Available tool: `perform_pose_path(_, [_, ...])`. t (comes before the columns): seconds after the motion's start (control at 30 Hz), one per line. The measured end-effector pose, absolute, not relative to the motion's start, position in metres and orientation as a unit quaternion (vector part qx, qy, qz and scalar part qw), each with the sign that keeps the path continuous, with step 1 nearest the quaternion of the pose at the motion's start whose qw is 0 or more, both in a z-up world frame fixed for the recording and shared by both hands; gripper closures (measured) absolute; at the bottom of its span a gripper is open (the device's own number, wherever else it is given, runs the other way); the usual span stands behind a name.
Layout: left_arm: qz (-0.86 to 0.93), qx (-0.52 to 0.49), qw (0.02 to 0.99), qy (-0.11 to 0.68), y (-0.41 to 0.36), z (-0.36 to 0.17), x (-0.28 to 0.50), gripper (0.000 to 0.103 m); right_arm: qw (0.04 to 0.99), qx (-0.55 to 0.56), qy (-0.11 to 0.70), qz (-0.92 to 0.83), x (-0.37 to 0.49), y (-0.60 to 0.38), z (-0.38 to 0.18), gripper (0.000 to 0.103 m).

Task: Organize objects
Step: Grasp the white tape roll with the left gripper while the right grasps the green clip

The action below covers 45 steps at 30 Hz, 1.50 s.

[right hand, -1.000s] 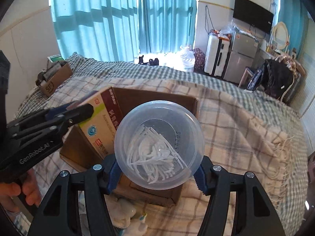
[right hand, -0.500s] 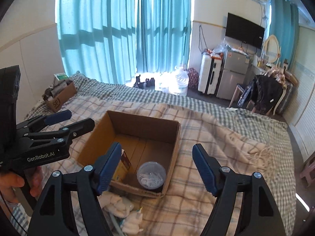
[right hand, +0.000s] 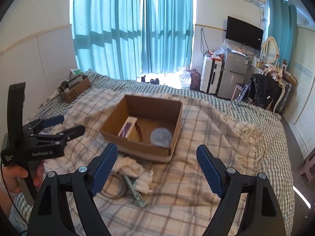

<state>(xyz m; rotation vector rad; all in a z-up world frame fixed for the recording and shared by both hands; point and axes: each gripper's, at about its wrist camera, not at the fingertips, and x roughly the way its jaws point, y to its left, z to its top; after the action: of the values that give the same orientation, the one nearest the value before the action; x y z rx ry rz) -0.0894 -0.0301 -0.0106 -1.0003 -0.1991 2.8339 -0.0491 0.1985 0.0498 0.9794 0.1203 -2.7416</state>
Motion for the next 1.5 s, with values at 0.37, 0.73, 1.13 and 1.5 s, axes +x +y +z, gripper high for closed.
perform_pose_path(0.37, [0.905,-0.418,0.036,-0.072,-0.018,-0.128,-0.076,0.001,0.128,0.450,0.013,-0.884,-0.075,0.186,-0.089,0.021])
perform_pose_path(0.73, [0.849,-0.523,0.079,-0.002,0.020,-0.186,-0.094,0.050,0.141,0.483,0.032,-0.863,-0.078,0.175,-0.111,0.021])
perform_pose_path(1.13, [0.883,-0.459,0.051,-0.082,-0.015,-0.152,-0.066,0.097,0.184,0.544,0.007,-0.819,-0.089,0.169,-0.131,0.065])
perform_pose_path(1.5, [0.888,-0.446,0.013,-0.107,-0.064,-0.120,-0.058,0.098,0.153,0.548,0.154,-0.808,-0.096,0.115,-0.138,0.086])
